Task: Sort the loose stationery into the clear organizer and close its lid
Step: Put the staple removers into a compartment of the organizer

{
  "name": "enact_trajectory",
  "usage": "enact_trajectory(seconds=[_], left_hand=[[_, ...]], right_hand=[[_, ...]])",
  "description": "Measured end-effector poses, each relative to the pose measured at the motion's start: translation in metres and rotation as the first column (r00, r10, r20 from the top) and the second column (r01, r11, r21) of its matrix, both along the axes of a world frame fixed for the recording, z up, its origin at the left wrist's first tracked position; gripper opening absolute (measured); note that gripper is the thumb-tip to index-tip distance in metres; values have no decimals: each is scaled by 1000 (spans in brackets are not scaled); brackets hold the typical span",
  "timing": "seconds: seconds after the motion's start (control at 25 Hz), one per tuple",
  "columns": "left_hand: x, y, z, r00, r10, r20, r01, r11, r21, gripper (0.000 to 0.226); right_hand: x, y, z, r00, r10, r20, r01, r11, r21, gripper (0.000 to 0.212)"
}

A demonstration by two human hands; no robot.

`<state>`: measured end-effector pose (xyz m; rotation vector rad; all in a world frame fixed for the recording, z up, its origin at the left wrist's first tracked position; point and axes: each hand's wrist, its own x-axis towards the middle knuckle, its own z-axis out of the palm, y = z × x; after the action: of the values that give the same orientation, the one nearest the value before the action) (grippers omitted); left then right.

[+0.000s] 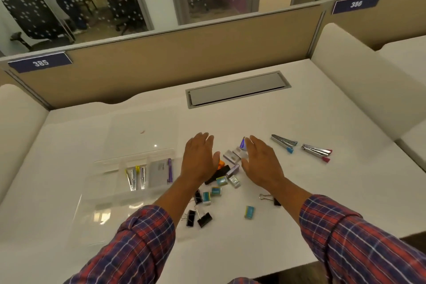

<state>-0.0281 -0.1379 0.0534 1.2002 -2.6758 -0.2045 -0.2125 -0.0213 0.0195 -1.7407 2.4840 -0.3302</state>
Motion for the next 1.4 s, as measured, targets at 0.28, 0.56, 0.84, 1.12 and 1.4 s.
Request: enact_trajectory(seconds=[0.28,0.56,0.84,1.12,1.4], left_hand=[[-136,45,-21,967,-251,45,247,965,85,62],[-216,63,-36,916,-373,144,347,921,177,63],[-232,69,-41,907,-375,191,356,926,129,23],[-209,70,-23,979,-168,-113,197,922,334,19],[-130,44,13,944,-5,-330,116,941,317,20]], right_hand=[[-107,59,-4,985,-170,-27,170,985,-28,61],[-174,99,-18,975,-223,-27,224,972,69,53],[-185,104,-18,964,-203,-172,236,951,201,20],[-169,86,-15,920,-385,72,371,916,156,14],[-106,45,-6,817,-453,357,502,863,-53,11]])
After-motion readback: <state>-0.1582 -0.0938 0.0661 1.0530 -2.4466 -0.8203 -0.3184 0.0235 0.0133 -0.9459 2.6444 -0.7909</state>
